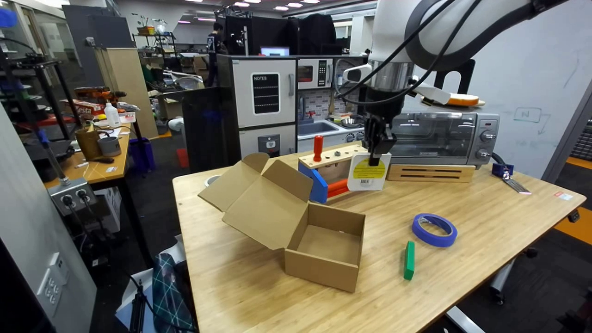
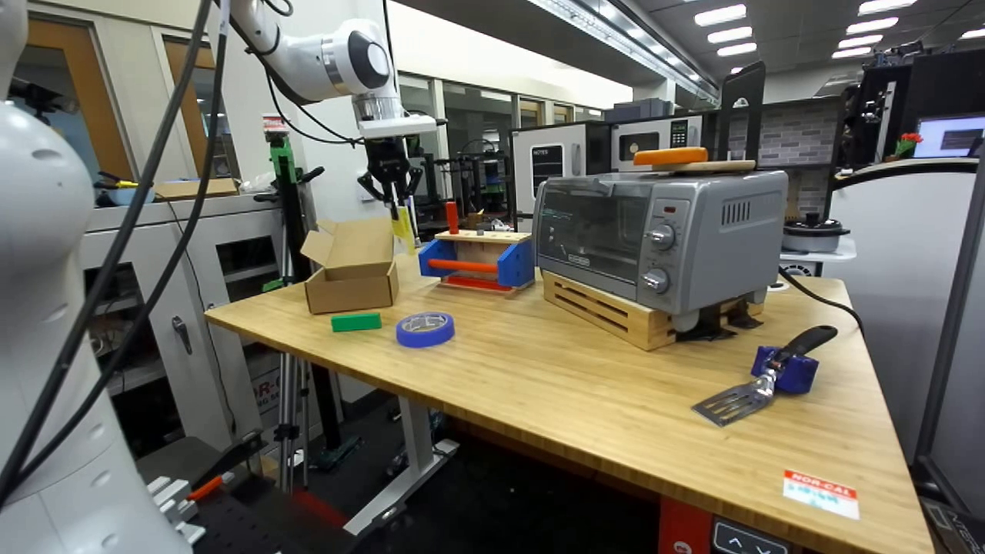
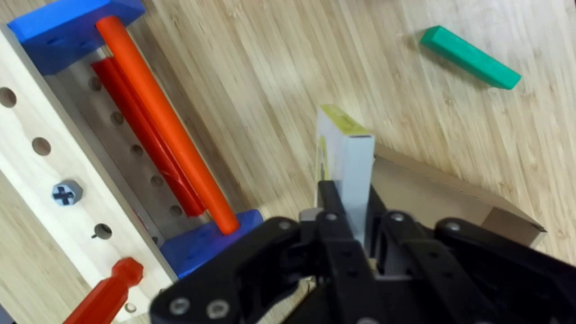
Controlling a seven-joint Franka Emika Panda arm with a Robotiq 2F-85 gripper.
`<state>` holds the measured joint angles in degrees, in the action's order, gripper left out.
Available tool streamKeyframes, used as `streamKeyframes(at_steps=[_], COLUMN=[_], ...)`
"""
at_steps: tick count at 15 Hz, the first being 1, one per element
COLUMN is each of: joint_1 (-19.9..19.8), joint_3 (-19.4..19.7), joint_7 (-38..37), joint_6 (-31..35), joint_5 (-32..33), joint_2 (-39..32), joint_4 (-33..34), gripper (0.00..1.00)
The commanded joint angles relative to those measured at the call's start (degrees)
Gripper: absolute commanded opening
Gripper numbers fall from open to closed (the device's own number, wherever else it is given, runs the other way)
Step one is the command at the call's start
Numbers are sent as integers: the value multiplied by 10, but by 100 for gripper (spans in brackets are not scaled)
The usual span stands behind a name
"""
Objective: Place the book, blue masking tape, and green block in the box
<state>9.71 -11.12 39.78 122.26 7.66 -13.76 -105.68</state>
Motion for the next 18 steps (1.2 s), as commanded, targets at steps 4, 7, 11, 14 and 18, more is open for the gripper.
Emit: streamKeyframes(at_steps=[4, 7, 11, 14, 18], joint_1=[13, 30, 46, 47, 46], joint_3=[-13, -24, -36, -33, -26], joint_7=[1, -7, -41, -79, -120], joint_6=[5, 2, -9, -10, -18], joint_5=[18, 21, 6, 5, 11], joint_2=[-12, -31, -62, -81, -106], joint_4=[18, 33, 64, 87, 108], gripper=[4, 4, 4, 4, 4])
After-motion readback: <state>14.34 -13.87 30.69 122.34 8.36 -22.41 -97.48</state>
